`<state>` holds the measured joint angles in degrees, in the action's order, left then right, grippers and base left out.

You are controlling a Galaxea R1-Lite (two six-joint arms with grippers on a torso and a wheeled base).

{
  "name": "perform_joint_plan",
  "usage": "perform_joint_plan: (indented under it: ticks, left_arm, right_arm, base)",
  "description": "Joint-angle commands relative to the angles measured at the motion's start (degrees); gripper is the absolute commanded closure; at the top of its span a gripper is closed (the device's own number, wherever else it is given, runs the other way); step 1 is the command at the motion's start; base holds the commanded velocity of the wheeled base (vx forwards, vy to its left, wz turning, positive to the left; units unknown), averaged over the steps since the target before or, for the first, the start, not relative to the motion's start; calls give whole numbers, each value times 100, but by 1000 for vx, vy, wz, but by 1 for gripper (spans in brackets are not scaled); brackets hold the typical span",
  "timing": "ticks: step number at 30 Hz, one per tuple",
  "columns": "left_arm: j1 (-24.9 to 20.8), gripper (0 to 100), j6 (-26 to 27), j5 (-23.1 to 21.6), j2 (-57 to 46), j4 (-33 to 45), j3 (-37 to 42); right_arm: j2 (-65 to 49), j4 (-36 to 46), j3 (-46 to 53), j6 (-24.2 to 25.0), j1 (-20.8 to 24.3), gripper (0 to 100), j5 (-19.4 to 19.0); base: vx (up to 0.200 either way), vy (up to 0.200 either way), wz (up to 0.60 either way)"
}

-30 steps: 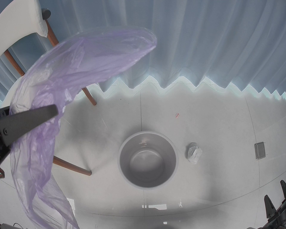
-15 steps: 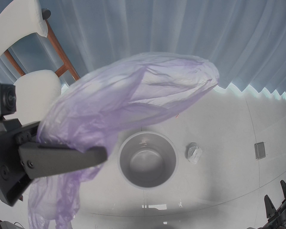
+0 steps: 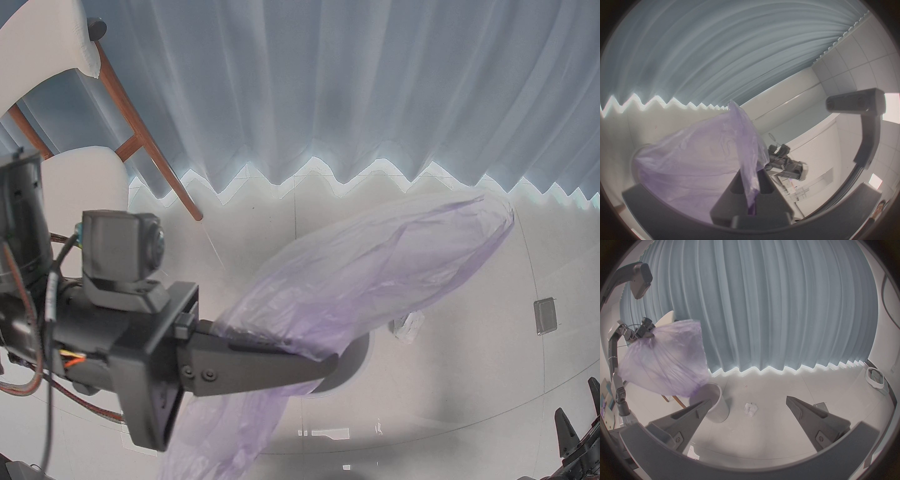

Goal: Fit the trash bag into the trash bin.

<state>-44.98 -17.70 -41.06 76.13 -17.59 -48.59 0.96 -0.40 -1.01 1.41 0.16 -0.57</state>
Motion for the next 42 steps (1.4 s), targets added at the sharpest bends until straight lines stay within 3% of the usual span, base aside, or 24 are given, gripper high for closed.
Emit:
perform_joint_plan:
  ticks: [1, 8, 17, 19, 21, 22, 23, 29, 36, 42]
  left_arm:
    - [587, 100, 584, -69, 763, -34, 183]
    - [1343, 100, 1120, -359, 1422, -737, 289]
    - [1519, 100, 1120, -174, 1255, -1458, 781]
    - [1528, 100, 1120, 195, 816, -1572, 1387]
    - [1528, 100, 1120, 195, 816, -1572, 1387]
    - [1642, 100, 1093, 784, 420, -1537, 1598]
    - [1730, 100, 1076, 915, 341, -1519, 1590]
    - [1932, 100, 1111, 1249, 332, -1581, 1528]
    - [1361, 100, 1137, 2735, 930, -1475, 851]
    - [1123, 100, 1629, 3218, 1642, -1423, 113]
  right_arm:
    - [-96, -4, 101, -1, 2, 0, 5]
    - [-96, -4, 101, -1, 2, 0, -4]
    - [-96, -4, 101, -1, 2, 0, 5]
    - [-96, -4, 101, -1, 2, 0, 5]
    - [-96, -4, 101, -1, 2, 0, 5]
    - [-96, -4, 101, -1, 2, 0, 5]
    - [-96, -4, 101, -1, 2, 0, 5]
    - [-96, -4, 101, -1, 2, 0, 5]
    - [-96, -4, 101, -1, 2, 0, 5]
    - [-96, -4, 101, -1, 2, 0, 5]
  base:
    - [0, 0, 0]
    - [0, 0, 0]
    - [0, 0, 0]
    - [0, 0, 0]
    - [0, 0, 0]
    - [0, 0, 0]
    - [0, 0, 0]
    - [0, 0, 0]
    - [0, 0, 0]
    - [0, 0, 0]
